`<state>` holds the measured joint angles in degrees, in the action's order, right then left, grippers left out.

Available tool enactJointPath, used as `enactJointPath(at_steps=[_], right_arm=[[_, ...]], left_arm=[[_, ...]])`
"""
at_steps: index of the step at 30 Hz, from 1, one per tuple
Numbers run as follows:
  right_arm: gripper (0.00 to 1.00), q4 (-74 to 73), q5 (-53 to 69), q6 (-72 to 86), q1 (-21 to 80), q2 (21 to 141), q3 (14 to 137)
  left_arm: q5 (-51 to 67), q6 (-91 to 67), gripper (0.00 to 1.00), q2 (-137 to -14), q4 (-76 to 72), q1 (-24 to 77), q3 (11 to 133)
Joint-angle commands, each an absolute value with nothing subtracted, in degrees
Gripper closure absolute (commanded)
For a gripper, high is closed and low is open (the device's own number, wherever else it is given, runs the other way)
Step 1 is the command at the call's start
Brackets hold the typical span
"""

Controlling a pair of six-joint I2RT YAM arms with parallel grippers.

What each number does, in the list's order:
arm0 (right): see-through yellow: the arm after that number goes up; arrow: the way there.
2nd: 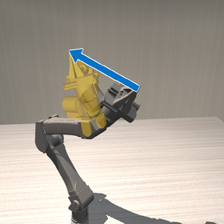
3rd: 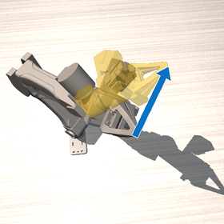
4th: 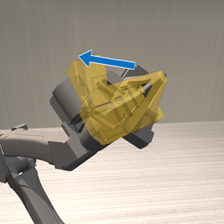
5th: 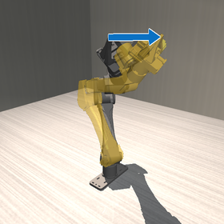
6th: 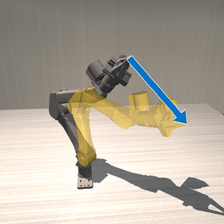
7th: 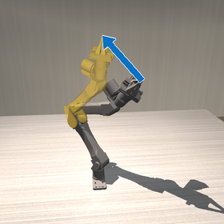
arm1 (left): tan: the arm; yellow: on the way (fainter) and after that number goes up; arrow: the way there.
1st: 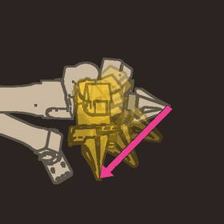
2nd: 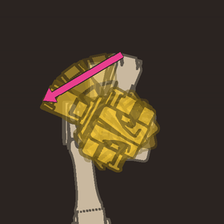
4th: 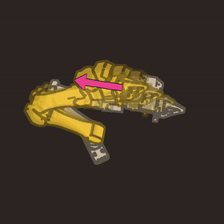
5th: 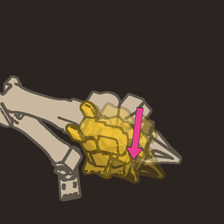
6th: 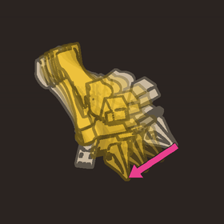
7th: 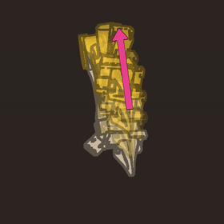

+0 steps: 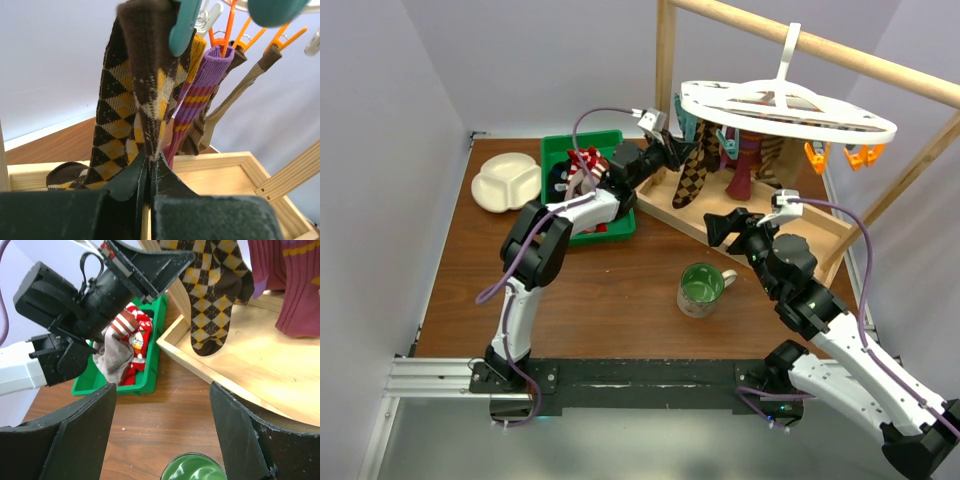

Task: Remove the socks clipped to the hanger
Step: Remove the sock from the hanger.

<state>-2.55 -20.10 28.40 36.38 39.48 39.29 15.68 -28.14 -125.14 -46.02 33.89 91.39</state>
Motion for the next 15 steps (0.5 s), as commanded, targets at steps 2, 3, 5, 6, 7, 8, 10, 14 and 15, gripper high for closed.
enactJointPath(at_steps=[2, 3, 5, 6, 7, 8, 10, 14, 15], right_arm=[[0.21, -0.9, -19.1, 27.4, 36.5, 39.8, 40.6], [0.21, -0.7, -18.9, 27.5, 36.5, 40.0, 40.7], [0.21, -0.5, -18.2, 27.4, 36.6, 40.8, 41.3], [0.21, -0.4, -18.0, 27.3, 36.5, 41.0, 41.6], [0.21, -0.4, -17.8, 27.4, 36.5, 41.4, 41.8], [0.21, -0.3, -17.6, 27.2, 36.6, 41.5, 42.2], [0.21, -0.3, -17.3, 27.2, 36.5, 41.7, 42.6], [0.21, -0.3, -16.3, 27.2, 36.5, 42.2, 43.7], [0.21, -0.3, -15.8, 27.2, 36.5, 42.3, 43.9]], left_arm=[[14.0, -27.4, 1.00, -119.2, -51.8, 33.9, 88.4], [13.5, -26.7, 1.00, -118.0, -51.9, 33.9, 87.0], [12.9, -26.0, 1.00, -113.7, -52.6, 33.8, 82.9], [12.7, -25.4, 1.00, -112.3, -52.6, 33.9, 81.7], [12.1, -25.1, 1.00, -109.5, -52.4, 33.9, 79.4], [11.9, -24.6, 1.00, -108.1, -52.3, 33.9, 78.2], [11.0, -23.4, 1.00, -104.3, -51.7, 33.8, 75.3], [9.7, -22.2, 1.00, -98.8, -49.7, 33.8, 71.2], [9.5, -22.0, 1.00, -96.8, -49.2, 33.8, 70.4]])
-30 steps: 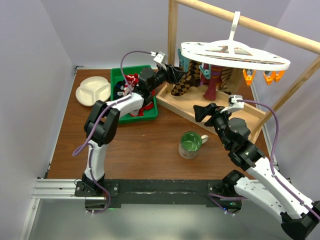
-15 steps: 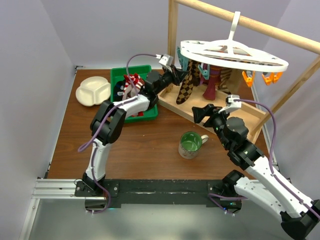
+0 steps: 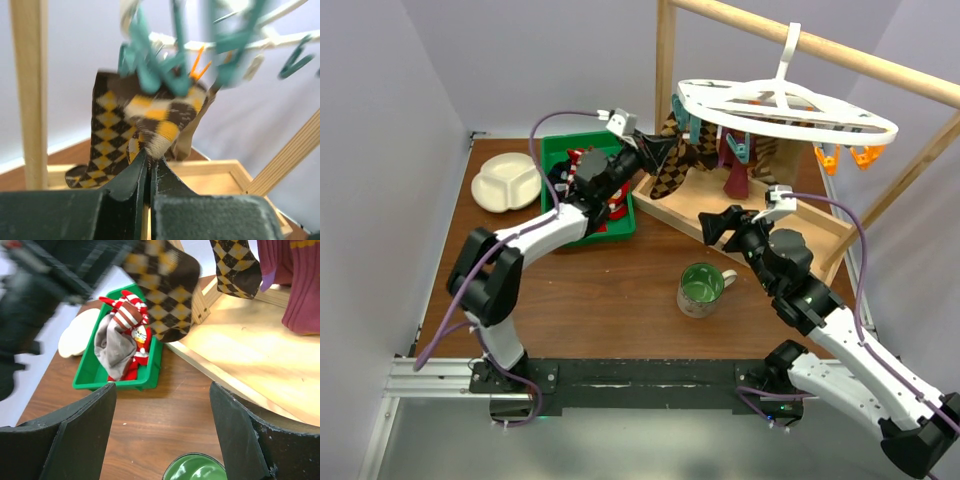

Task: Remove the socks clipped to the hanger
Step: Remove the sock from the hanger.

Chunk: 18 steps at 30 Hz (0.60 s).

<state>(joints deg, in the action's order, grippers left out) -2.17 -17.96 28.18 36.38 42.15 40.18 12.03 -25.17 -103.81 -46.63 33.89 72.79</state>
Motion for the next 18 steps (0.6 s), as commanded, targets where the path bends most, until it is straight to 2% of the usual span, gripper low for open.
enactJointPath(at_steps=[1, 18], right_arm=[[0.21, -0.3, -15.4, 27.3, 36.5, 42.4, 44.1], [0.17, 1.4, -12.9, 27.6, 36.5, 43.5, 47.5]], left_arm=[[9.1, -21.8, 1.00, -95.7, -48.6, 33.9, 68.7], [6.3, -15.7, 1.00, -76.0, -36.9, 35.7, 59.8]])
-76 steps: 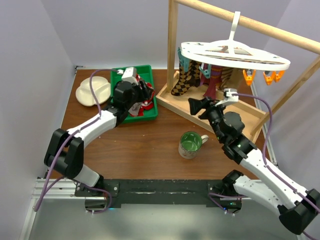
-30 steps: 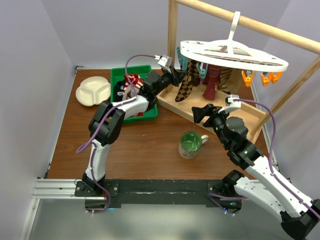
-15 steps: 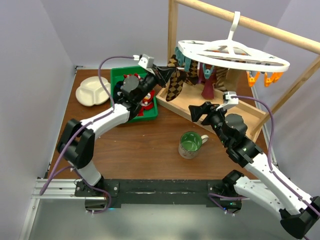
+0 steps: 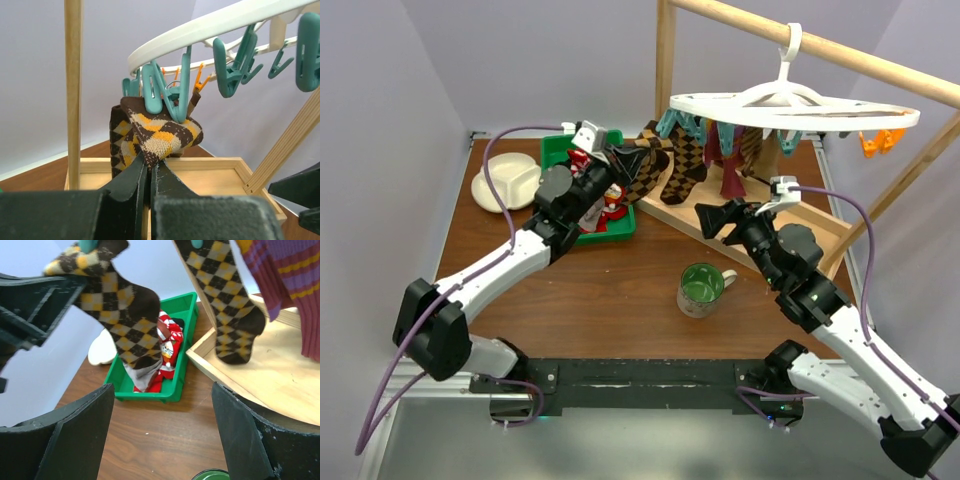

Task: Remove the socks clipped to the hanger
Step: Remove the sock from the hanger.

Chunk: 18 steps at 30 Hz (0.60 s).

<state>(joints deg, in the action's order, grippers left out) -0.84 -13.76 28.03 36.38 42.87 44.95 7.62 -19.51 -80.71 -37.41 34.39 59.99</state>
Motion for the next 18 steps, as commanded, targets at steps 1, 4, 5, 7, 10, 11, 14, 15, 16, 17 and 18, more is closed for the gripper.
enactJointPath(at_steps=[1, 4, 5, 7, 10, 11, 14, 15, 16, 17, 18], right_arm=[[0.17, 1.5, -13.0, 27.6, 36.5, 43.7, 47.5], [0.17, 1.8, -12.8, 27.7, 36.5, 44.2, 47.6], [0.17, 1.8, -12.6, 27.6, 36.4, 44.4, 47.7], [0.16, 2.1, -12.5, 27.5, 36.5, 44.9, 48.1], [0.16, 2.5, -12.0, 27.5, 36.4, 45.4, 48.5], [0.16, 2.5, -11.8, 27.7, 36.5, 45.7, 48.6], [0.16, 3.2, -11.0, 27.7, 36.4, 46.5, 49.0], [0.16, 3.3, -10.5, 27.7, 36.3, 46.8, 49.1], [0.16, 3.4, -10.3, 27.8, 36.3, 47.0, 49.3], [0.16, 3.5, -9.9, 27.7, 36.3, 47.4, 49.5], [0.16, 3.7, -9.8, 27.9, 36.2, 47.5, 49.5]], left_arm=[[6.2, -15.6, 1.00, -75.4, -36.2, 35.9, 59.7], [6.5, -14.7, 1.00, -73.4, -35.0, 36.7, 59.9], [6.5, -14.2, 1.00, -73.0, -34.6, 37.2, 60.0], [6.6, -13.4, 1.00, -71.7, -33.6, 37.7, 60.7], [6.9, -12.5, 1.00, -70.6, -32.0, 38.3, 62.2], [6.9, -12.1, 1.00, -70.2, -31.6, 38.6, 62.7], [6.4, -10.6, 1.00, -69.4, -29.8, 40.0, 64.2], [6.1, -10.2, 1.00, -69.2, -29.0, 40.3, 64.8], [6.0, -9.6, 1.00, -69.1, -28.7, 41.1, 65.0], [6.0, -9.3, 1.00, -69.1, -28.3, 41.6, 65.3], [5.8, -9.0, 1.00, -68.9, -27.6, 41.9, 65.9]])
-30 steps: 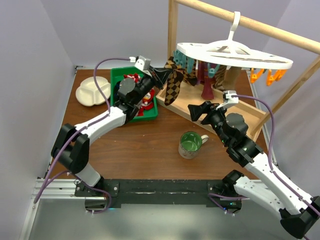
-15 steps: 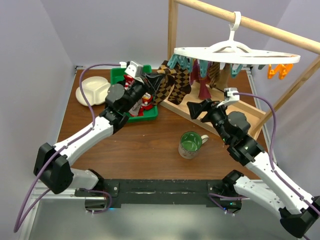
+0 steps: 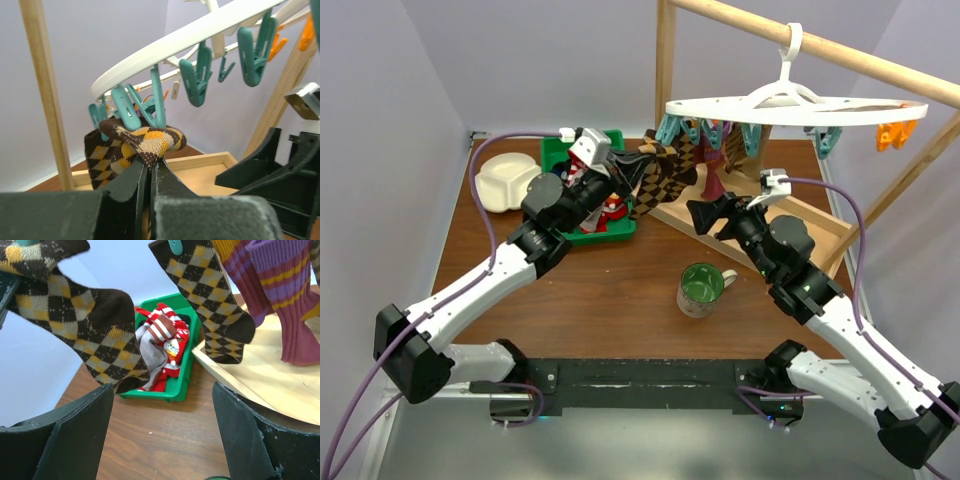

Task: Remove the socks clipped to the hanger
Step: Remove the sock from the hanger.

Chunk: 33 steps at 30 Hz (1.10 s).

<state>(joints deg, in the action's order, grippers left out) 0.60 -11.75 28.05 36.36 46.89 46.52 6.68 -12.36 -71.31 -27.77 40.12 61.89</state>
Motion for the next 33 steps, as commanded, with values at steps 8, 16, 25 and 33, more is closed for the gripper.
enactJointPath(at_steps=[8, 16, 25, 33], right_arm=[[0.15, 5.5, -6.0, 28.7, 35.7, 47.7, 48.4], [0.09, 12.0, -0.8, 28.0, 35.4, 46.2, 42.8], [0.07, 25.8, 2.6, 26.9, 35.4, 50.4, 36.0], [0.06, 31.8, 0.1, 23.8, 35.4, 52.5, 32.8]], left_arm=[[4.7, -7.6, 1.00, -70.0, -25.2, 45.6, 66.8], [2.9, -10.8, 1.00, -74.6, -21.2, 46.8, 66.3], [3.4, -15.3, 1.00, -78.7, -19.8, 46.9, 64.5], [4.7, -18.6, 1.00, -81.0, -17.6, 47.1, 64.8]])
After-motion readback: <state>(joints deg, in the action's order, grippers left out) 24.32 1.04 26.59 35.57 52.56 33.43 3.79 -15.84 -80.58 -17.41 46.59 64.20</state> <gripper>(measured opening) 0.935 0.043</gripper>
